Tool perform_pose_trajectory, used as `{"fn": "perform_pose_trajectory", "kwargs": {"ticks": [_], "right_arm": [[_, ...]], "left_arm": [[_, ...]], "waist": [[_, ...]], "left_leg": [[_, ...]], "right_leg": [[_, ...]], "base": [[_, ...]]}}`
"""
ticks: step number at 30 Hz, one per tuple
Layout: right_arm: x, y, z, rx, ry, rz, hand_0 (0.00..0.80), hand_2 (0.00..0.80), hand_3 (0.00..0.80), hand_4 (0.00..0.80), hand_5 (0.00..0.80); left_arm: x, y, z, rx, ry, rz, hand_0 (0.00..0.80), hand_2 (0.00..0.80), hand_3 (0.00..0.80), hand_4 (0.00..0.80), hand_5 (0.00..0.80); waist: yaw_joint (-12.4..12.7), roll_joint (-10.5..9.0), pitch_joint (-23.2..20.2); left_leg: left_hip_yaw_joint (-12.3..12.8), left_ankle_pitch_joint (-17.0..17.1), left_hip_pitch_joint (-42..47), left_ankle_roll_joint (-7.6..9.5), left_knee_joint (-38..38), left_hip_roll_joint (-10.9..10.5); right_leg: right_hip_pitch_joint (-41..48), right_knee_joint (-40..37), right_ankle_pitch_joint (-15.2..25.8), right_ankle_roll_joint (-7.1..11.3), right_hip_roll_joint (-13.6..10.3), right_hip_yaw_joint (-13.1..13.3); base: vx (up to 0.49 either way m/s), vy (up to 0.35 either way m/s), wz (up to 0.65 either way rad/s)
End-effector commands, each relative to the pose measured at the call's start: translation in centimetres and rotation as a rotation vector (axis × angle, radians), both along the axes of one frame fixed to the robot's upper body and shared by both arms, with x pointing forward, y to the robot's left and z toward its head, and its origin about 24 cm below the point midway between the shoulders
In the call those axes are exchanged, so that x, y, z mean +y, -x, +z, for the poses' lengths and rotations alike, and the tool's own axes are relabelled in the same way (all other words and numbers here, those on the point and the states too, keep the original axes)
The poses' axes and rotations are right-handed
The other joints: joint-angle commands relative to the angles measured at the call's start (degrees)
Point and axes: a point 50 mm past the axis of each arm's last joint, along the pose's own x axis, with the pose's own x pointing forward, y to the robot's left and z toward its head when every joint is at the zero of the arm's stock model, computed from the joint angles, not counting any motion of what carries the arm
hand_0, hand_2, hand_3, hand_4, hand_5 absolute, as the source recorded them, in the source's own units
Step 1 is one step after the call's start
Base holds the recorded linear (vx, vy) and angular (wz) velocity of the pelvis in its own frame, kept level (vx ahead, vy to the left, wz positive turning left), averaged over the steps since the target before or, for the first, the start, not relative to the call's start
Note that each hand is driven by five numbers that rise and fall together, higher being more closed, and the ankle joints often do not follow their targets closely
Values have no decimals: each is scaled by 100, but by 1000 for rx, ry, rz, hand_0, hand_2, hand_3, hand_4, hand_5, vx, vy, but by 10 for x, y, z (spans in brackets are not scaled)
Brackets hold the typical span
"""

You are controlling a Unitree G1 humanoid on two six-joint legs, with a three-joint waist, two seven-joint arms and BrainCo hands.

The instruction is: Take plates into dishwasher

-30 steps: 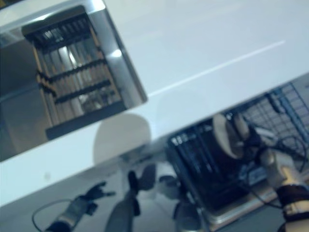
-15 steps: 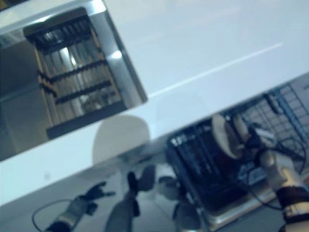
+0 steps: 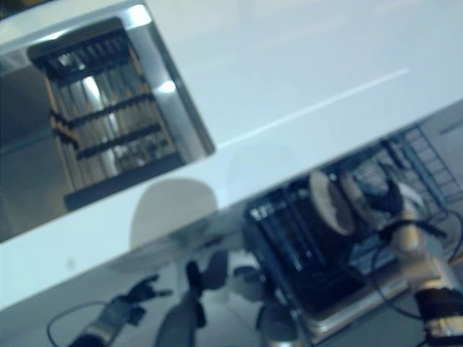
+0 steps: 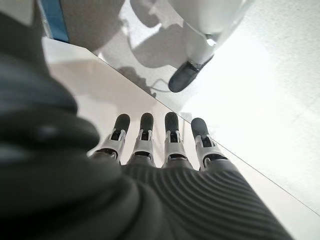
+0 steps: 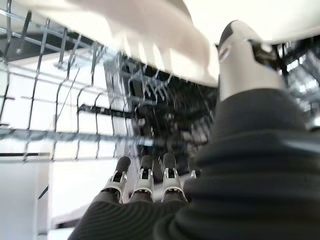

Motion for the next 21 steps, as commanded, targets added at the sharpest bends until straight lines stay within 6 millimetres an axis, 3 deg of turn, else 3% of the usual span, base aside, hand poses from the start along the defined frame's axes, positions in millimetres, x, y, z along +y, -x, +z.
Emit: {"fn": "perform_pose_trajectory", "kwargs": {"ticks": [1, 6, 9, 12, 16, 21], "right_arm": [[-7, 11, 30, -189, -40, -30, 0, 0, 0, 0, 0], [-9, 27, 47, -296, -44, -13, 0, 0, 0, 0, 0], [-10, 39, 67, -402, -67, 1, 0, 0, 0, 0, 0], [-22, 57, 76, -661, -269, -74, 0, 0, 0, 0, 0], [-39, 81, 55, -944, -581, -221, 0, 0, 0, 0, 0], [-61, 102, -6, -1038, -984, -449, 0, 0, 0, 0, 0]], "left_arm": [[5, 13, -8, 25, -11, 63, 0, 0, 0, 0, 0], [7, 22, -14, 48, -18, 87, 0, 0, 0, 0, 0], [7, 29, -18, 68, -19, 106, 0, 0, 0, 0, 0], [5, 35, -22, 85, -11, 124, 0, 0, 0, 0, 0], [0, 38, -26, 101, 8, 145, 0, 0, 0, 0, 0], [-5, 33, -28, 120, 25, 153, 0, 0, 0, 0, 0]], "waist": [[-172, -195, -296], [-339, -302, -434], [-484, -364, -569], [-654, -382, -743], [-854, -338, -948], [-1082, -174, -1176]], "left_leg": [[600, -791, 494, 50, 262, 136], [718, -865, 610, 74, 274, 146], [826, -932, 734, 93, 278, 144], [965, -1015, 861, 115, 281, 123], [1162, -1103, 1015, 133, 298, 104], [1418, -1210, 1252, 170, 266, 50]], "right_leg": [[-323, 655, -611, -215, 359, 111], [-260, 609, -600, -198, 381, 224], [-203, 570, -588, -180, 396, 344], [-149, 529, -575, -140, 399, 479], [-94, 502, -550, -76, 372, 612], [-2, 419, -492, 1, 316, 807]], "base": [[9, 58, -6], [5, 61, -12], [-3, 96, -24], [-9, 117, -24], [9, 126, -30], [16, 107, -27]]}}
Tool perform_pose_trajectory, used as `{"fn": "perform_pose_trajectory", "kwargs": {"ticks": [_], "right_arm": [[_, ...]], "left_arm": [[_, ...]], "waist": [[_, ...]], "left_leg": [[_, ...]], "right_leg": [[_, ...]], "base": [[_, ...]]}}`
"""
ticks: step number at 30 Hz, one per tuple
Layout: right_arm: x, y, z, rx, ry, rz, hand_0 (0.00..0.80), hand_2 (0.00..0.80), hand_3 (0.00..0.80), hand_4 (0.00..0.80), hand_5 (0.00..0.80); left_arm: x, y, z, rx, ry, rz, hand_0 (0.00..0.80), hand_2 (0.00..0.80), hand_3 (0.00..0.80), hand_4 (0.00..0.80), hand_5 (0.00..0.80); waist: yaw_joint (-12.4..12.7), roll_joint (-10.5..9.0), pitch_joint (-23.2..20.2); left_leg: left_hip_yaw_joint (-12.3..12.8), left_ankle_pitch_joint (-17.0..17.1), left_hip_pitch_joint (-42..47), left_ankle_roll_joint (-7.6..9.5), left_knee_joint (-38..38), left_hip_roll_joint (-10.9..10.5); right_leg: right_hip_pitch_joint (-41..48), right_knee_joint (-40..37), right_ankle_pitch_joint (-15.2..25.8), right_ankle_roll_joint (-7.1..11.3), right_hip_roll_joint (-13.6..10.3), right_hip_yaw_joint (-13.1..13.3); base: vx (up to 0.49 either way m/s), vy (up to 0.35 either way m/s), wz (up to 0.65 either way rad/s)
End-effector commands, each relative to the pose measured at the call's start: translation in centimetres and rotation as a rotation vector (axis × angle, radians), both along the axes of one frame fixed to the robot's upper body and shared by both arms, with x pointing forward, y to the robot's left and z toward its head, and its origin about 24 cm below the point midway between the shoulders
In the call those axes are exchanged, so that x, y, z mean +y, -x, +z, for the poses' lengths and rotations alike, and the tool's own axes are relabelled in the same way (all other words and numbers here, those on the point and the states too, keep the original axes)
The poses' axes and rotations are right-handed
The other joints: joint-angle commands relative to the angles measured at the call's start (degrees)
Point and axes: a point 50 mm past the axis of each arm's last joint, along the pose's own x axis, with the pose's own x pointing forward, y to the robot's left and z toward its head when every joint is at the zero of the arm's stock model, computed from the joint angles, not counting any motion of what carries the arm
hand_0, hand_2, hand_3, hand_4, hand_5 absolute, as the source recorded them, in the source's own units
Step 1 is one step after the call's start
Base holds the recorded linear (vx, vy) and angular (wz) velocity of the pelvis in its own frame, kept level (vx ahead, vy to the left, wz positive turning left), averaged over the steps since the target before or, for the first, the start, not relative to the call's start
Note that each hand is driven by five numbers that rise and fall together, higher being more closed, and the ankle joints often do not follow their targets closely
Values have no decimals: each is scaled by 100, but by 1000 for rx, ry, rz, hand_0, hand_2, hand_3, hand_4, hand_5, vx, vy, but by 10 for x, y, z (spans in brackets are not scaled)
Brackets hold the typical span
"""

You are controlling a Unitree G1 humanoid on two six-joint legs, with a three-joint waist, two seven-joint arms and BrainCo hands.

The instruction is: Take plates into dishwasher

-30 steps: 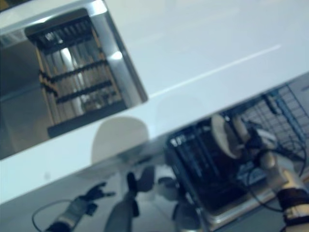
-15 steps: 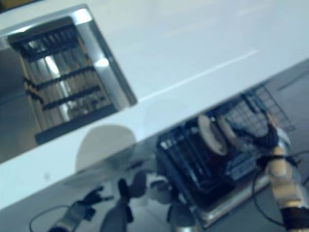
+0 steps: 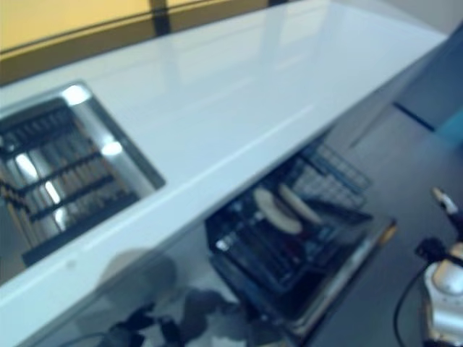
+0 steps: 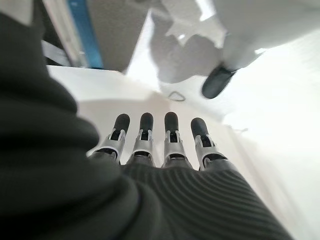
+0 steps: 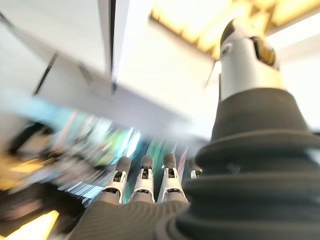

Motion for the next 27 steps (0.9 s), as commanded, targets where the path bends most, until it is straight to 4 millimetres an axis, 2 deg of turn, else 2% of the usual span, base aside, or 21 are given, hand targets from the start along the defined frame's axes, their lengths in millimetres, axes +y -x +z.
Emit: {"fn": "perform_pose_trajectory", "kwargs": {"ticks": [1, 4, 6, 10, 13, 16, 19, 27], "right_arm": [[-24, 13, -4, -214, -190, -89, 0, 0, 0, 0, 0], [-27, 20, -35, -155, -328, -112, 0, 0, 0, 0, 0], [-27, 33, -68, -139, -466, -126, 0, 0, 0, 0, 0], [-24, 46, -102, -79, -580, -138, 0, 0, 0, 0, 0], [-29, 47, -112, -49, -615, -112, 0, 0, 0, 0, 0], [-30, 38, -114, -11, -625, -60, 0, 0, 0, 0, 0], [-22, 31, -123, 58, -647, 15, 0, 0, 0, 0, 0], [13, 11, -152, 253, -746, 183, 0, 0, 0, 0, 0]], "left_arm": [[3, -19, 5, -42, 0, 46, 0, 0, 0, 0, 0], [5, -21, 6, -43, -10, 51, 0, 0, 0, 0, 0], [7, -21, 8, -44, -26, 36, 0, 0, 0, 0, 0], [9, -29, 12, -62, -40, 12, 0, 0, 0, 0, 0], [1, -42, 15, -98, -14, -2, 0, 0, 0, 0, 0], [-11, -53, 18, -138, 29, -16, 0, 0, 0, 0, 0], [-22, -60, 21, -165, 68, -41, 0, 0, 0, 0, 0], [-37, -73, 26, -175, 95, -111, 0, 0, 0, 0, 0]], "waist": [[-105, 213, 103], [-134, 289, 58], [-141, 385, 62], [-124, 604, 169], [-87, 877, 313], [-17, 1152, 448], [67, 1381, 514], [271, 1650, 585]], "left_leg": [[467, -843, 452, 268, 286, -13], [521, -844, 513, 289, 230, -36], [536, -843, 528, 297, 202, -61], [448, -800, 476, 271, 164, -106], [297, -727, 367, 205, 168, -136], [159, -639, 286, 125, 153, -181], [45, -549, 234, 68, 104, -233], [-147, -383, 6, 27, 74, -303]], "right_leg": [[-191, 445, -447, -26, 294, -59], [-199, 448, -434, -8, 275, -5], [-231, 493, -438, -5, 254, 0], [-375, 659, -491, -30, 189, -28], [-504, 777, -571, -98, 143, -54], [-535, 754, -592, -161, 91, -133], [-495, 661, -593, -196, 54, -224], [-490, 551, -594, -226, -3, -417]], "base": [[21, 46, -27], [-1, -6, -25], [-29, -64, -14], [-83, -66, -11], [-123, 19, -5], [-102, 32, 6], [-58, 0, 16], [-49, -29, 15]]}}
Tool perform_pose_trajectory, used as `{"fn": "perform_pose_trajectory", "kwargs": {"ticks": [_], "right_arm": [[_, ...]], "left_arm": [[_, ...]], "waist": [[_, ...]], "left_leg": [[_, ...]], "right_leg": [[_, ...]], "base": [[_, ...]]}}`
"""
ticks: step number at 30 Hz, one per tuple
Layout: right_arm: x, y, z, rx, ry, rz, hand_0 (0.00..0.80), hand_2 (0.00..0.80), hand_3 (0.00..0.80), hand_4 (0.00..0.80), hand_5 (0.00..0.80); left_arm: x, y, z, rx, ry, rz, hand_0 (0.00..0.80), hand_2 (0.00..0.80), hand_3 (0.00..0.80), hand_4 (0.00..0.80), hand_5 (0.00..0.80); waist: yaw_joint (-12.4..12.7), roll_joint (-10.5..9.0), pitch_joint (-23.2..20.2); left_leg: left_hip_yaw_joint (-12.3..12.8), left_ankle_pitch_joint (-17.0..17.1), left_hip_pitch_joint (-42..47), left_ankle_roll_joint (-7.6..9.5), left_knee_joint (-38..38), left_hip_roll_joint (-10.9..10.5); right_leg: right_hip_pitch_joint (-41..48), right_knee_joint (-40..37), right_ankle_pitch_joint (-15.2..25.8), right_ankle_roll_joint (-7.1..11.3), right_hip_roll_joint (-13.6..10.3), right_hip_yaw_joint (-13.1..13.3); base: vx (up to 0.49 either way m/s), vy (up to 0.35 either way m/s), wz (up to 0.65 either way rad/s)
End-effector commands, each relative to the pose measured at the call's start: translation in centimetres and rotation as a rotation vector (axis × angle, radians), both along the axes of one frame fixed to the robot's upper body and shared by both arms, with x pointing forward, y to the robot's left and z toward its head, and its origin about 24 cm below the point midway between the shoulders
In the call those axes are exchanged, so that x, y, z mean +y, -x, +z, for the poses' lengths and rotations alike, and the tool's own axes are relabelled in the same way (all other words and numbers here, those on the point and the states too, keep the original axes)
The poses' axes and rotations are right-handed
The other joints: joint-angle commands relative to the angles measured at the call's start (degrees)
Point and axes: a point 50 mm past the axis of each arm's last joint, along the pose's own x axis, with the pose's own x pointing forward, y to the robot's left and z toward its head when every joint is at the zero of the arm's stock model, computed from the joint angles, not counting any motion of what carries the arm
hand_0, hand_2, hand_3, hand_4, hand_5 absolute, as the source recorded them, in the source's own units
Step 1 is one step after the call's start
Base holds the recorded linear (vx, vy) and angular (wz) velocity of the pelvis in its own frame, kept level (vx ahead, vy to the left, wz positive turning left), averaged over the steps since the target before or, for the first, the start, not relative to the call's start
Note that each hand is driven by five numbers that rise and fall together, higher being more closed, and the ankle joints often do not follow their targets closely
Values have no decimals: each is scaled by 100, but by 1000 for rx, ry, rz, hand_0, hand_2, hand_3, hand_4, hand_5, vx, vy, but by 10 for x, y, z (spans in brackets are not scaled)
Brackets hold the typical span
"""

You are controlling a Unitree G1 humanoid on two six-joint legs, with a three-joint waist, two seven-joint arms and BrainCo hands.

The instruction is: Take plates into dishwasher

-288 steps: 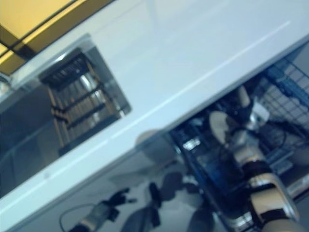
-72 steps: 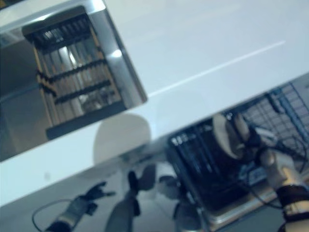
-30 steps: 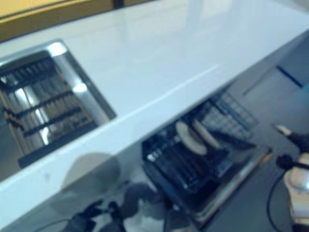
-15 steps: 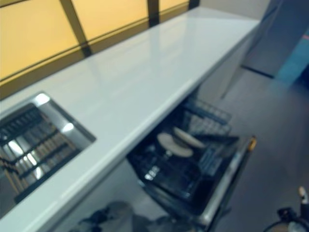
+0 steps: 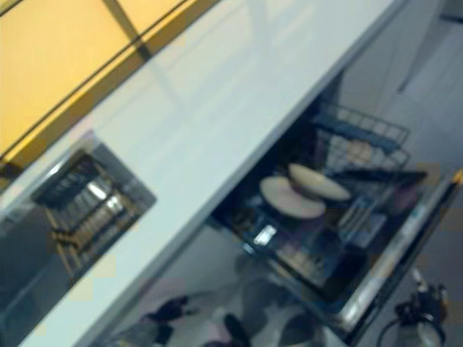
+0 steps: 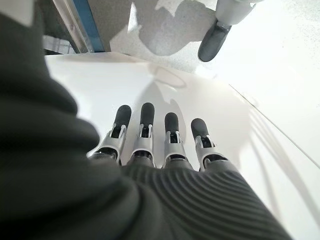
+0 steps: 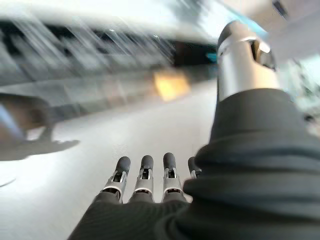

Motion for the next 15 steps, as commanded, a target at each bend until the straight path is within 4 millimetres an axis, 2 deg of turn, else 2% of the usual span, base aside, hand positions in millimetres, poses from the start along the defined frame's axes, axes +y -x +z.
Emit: {"fn": "perform_pose_trajectory", "kwargs": {"ticks": [1, 4, 8, 14, 15], "right_arm": [[12, -20, -3, -10, -43, 44, 0, 0, 0, 0, 0], [28, -30, -12, 48, -73, 120, 0, 0, 0, 0, 0], [48, -47, -14, 36, -92, 224, 0, 0, 0, 0, 0], [82, -81, -1, -126, -87, 474, 0, 0, 0, 0, 0], [97, -93, 8, -203, -96, 576, 0, 0, 0, 0, 0]], "left_arm": [[21, -42, 23, -102, -54, 14, 0, 0, 0, 0, 0], [12, -43, 22, -102, -43, -18, 0, 0, 0, 0, 0], [3, -43, 21, -103, -34, -45, 0, 0, 0, 0, 0], [-2, -39, 19, -98, -26, -51, 0, 0, 0, 0, 0], [-2, -38, 18, -96, -25, -46, 0, 0, 0, 0, 0]], "waist": [[139, -365, 204], [211, -292, 212], [294, -240, 207], [346, -262, 214], [353, -287, 213]], "left_leg": [[-113, -380, 288, 4, 69, -259], [-207, -337, 222, 7, 58, -292], [-268, -289, 159, 15, 39, -318], [-313, -273, 143, 18, 38, -333], [-294, -245, 126, 19, 32, -327]], "right_leg": [[-183, 550, -618, -265, 83, -259], [-193, 532, -617, -292, 83, -272], [-212, 480, -564, -316, 91, -285], [-152, 401, -533, -319, 104, -295], [-161, 375, -497, -328, 111, -299]], "base": [[-29, -13, 16], [-17, 1, 14], [-17, 9, 3], [0, 0, 0], [0, 0, 0]]}}
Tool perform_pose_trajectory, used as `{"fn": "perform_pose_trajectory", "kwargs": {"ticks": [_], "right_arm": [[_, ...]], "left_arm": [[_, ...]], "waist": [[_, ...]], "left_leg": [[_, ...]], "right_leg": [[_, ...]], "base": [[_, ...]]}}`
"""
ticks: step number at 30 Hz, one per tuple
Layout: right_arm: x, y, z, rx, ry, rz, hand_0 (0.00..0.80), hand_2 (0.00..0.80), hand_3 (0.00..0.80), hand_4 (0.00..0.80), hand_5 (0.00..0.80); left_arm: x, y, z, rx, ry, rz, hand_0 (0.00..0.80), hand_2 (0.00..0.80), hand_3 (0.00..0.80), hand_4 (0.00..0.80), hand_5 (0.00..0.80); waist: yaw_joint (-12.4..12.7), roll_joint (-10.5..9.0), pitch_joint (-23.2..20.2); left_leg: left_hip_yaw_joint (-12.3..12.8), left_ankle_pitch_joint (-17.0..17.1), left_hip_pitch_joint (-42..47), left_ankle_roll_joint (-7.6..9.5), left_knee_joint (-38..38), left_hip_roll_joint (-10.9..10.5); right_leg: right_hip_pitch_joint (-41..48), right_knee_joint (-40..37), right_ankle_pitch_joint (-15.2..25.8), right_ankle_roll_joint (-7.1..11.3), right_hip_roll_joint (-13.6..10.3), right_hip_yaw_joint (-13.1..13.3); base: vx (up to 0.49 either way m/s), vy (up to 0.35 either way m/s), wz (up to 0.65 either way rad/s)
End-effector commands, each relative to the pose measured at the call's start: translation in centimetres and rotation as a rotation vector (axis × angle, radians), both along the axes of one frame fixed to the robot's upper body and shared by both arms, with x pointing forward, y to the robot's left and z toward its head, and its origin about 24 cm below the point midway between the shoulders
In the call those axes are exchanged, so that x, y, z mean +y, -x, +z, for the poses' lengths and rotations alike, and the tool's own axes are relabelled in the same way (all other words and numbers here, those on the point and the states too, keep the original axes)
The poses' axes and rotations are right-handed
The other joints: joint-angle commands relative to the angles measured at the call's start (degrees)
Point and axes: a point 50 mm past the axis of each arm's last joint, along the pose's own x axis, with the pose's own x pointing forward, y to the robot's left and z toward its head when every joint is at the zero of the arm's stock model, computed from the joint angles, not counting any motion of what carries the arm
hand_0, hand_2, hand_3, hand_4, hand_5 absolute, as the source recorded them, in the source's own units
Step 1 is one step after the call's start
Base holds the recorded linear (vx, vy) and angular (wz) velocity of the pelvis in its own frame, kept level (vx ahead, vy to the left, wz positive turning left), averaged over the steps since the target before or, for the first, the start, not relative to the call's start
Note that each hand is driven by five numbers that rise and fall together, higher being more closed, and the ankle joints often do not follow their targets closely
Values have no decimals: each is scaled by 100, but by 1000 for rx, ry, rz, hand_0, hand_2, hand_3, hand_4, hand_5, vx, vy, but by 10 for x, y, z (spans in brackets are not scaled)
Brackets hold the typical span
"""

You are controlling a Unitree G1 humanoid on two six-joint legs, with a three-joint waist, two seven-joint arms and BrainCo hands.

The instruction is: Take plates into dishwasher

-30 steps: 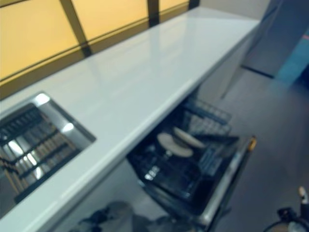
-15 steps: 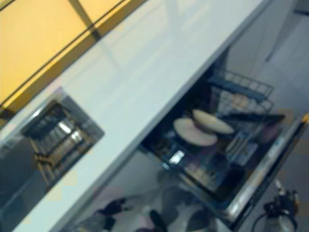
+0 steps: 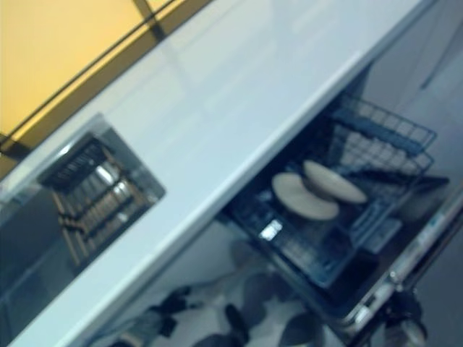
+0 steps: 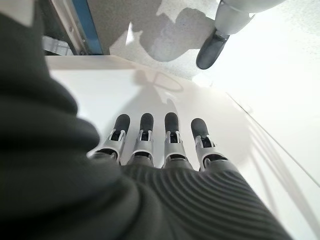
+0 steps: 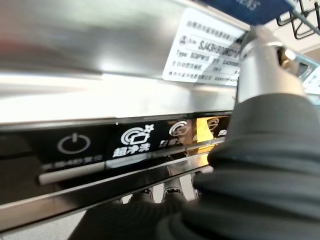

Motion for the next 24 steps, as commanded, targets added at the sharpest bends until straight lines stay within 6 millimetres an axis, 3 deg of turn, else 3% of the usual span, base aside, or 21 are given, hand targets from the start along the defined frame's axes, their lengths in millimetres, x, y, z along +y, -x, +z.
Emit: {"fn": "perform_pose_trajectory", "kwargs": {"ticks": [1, 5, 10, 16, 24], "right_arm": [[93, -97, 28, -357, -122, 508, 0, 0, 0, 0, 0], [138, -116, 61, -590, -176, 771, 0, 0, 0, 0, 0], [169, -124, 102, -809, -211, 996, 0, 0, 0, 0, 0], [196, -131, 140, -953, -185, 1188, 0, 0, 0, 0, 0], [231, -127, 175, -1088, -225, 1508, 0, 0, 0, 0, 0]], "left_arm": [[5, -30, 15, -79, -33, -20, 0, 0, 0, 0, 0], [13, -29, 15, -73, -41, 4, 0, 0, 0, 0, 0], [23, -26, 14, -60, -49, 35, 0, 0, 0, 0, 0], [27, -20, 12, -42, -56, 50, 0, 0, 0, 0, 0], [31, -18, 11, -32, -63, 51, 0, 0, 0, 0, 0]], "waist": [[231, -300, 140], [224, -446, 147], [205, -615, 133], [275, -785, 65], [420, -937, 28]], "left_leg": [[-91, -295, 212, 15, 32, -285], [-20, -275, 194, 7, 39, -252], [79, -270, 210, -11, 52, -208], [180, -260, 237, -21, 64, -150], [218, -248, 248, -27, 94, -88]], "right_leg": [[-176, 369, -462, -359, 150, -148], [-181, 351, -448, -355, 170, -174], [-143, 322, -456, -331, 191, -216], [-58, 259, -444, -318, 207, -330], [24, 272, -464, -331, 202, -466]], "base": [[0, 0, 0], [-4, 2, -8], [8, 4, -11], [31, -1, -19], [22, -1, -10]]}}
